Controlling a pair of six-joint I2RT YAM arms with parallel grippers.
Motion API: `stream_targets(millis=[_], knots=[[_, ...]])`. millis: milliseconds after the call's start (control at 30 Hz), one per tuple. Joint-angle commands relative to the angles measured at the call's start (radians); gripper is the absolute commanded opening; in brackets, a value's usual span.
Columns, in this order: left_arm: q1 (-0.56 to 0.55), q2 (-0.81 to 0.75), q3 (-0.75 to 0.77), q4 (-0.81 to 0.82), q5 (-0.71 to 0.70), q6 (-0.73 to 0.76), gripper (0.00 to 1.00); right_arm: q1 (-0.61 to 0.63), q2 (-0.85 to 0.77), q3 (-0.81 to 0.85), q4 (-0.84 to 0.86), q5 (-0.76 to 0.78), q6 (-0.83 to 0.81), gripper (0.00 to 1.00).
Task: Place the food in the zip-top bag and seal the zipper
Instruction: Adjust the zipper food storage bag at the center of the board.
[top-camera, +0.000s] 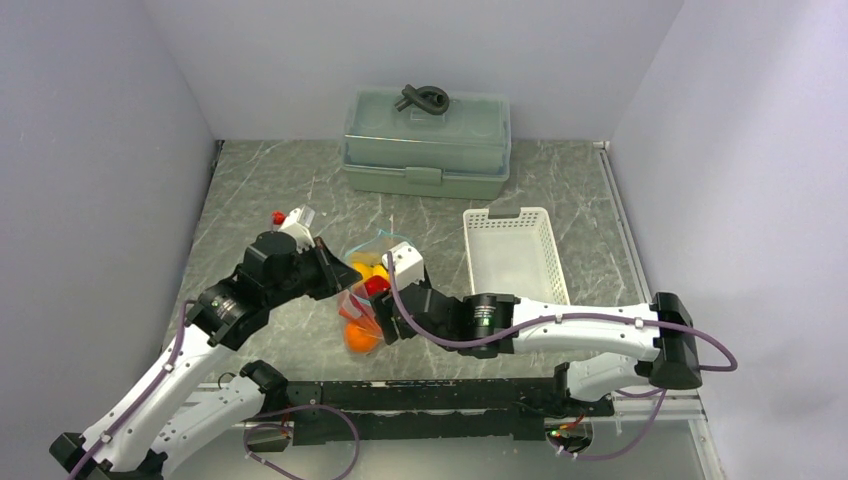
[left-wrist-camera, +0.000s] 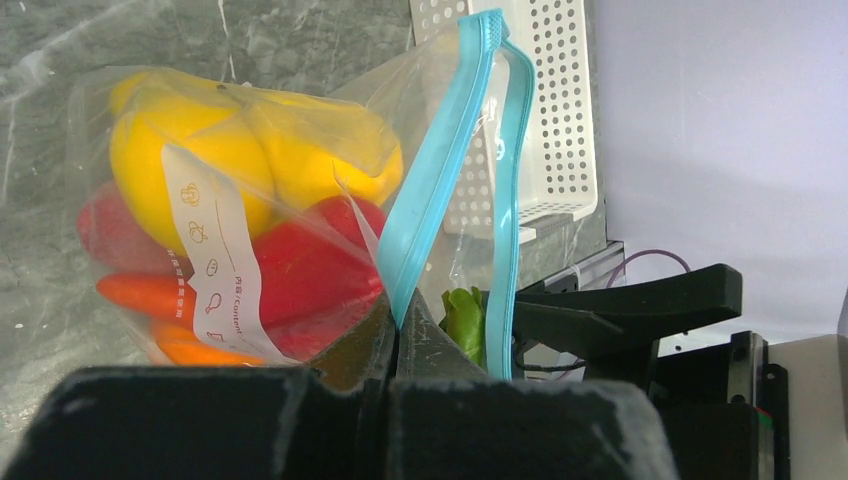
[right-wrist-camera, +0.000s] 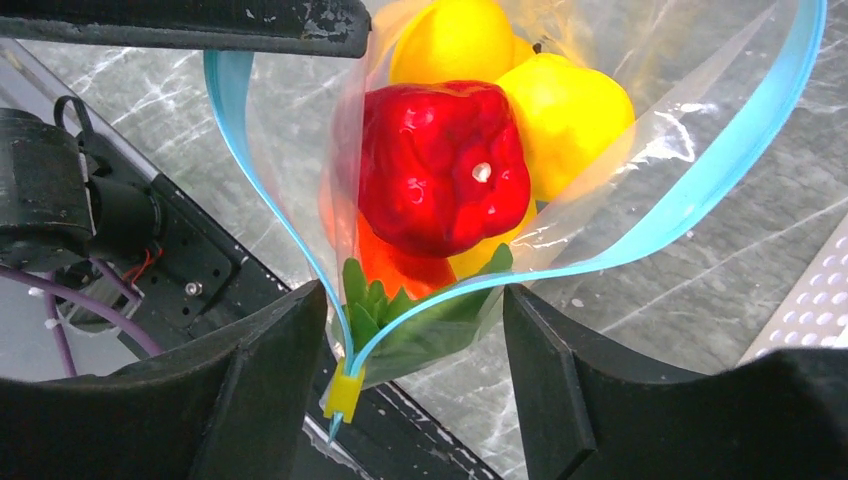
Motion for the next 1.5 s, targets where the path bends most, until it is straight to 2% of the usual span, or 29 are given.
stream_targets(millis=[0, 167, 300, 433, 667, 1033, 1167, 1200, 1267, 1400, 1467], knots=[[0.002, -0.024, 0.004, 0.026, -0.018, -0.023, 0.0, 0.011, 0.02, 0.003, 0.073, 0.018, 0.032, 0.66], [0.002, -0.036, 0.006, 0.018, -0.031, -0.026, 0.0, 0.03, 0.025, 0.0, 0.057, 0.034, 0.06, 0.62], [0.002, -0.038, 0.005, 0.019, -0.035, -0.029, 0.0, 0.058, 0.025, -0.007, 0.036, 0.077, 0.096, 0.69], [0.002, -0.032, 0.002, 0.029, -0.031, -0.035, 0.0, 0.091, 0.034, -0.015, 0.024, 0.132, 0.136, 0.72], [0.002, -0.02, 0.003, 0.039, -0.016, -0.04, 0.0, 0.094, 0.075, -0.004, 0.034, 0.176, 0.192, 0.69], [0.002, -0.033, 0.002, 0.012, -0.026, -0.043, 0.0, 0.093, 0.126, 0.1, 0.021, 0.245, 0.085, 0.39], [0.002, -0.05, 0.003, -0.012, -0.045, -0.041, 0.0, 0.093, 0.105, 0.105, 0.027, 0.232, 0.02, 0.21], [0.002, -0.052, 0.005, -0.017, -0.05, -0.039, 0.0, 0.093, 0.098, 0.104, 0.028, 0.224, 0.004, 0.12], [0.002, -0.058, 0.007, -0.029, -0.062, -0.036, 0.01, 0.093, 0.088, 0.102, 0.029, 0.201, -0.037, 0.0], [0.002, -0.069, 0.017, -0.048, -0.085, -0.029, 0.14, 0.093, 0.072, 0.098, 0.01, 0.17, -0.104, 0.0], [0.002, -0.073, 0.031, -0.061, -0.096, -0.019, 0.23, 0.093, 0.058, 0.094, -0.001, 0.159, -0.139, 0.0]])
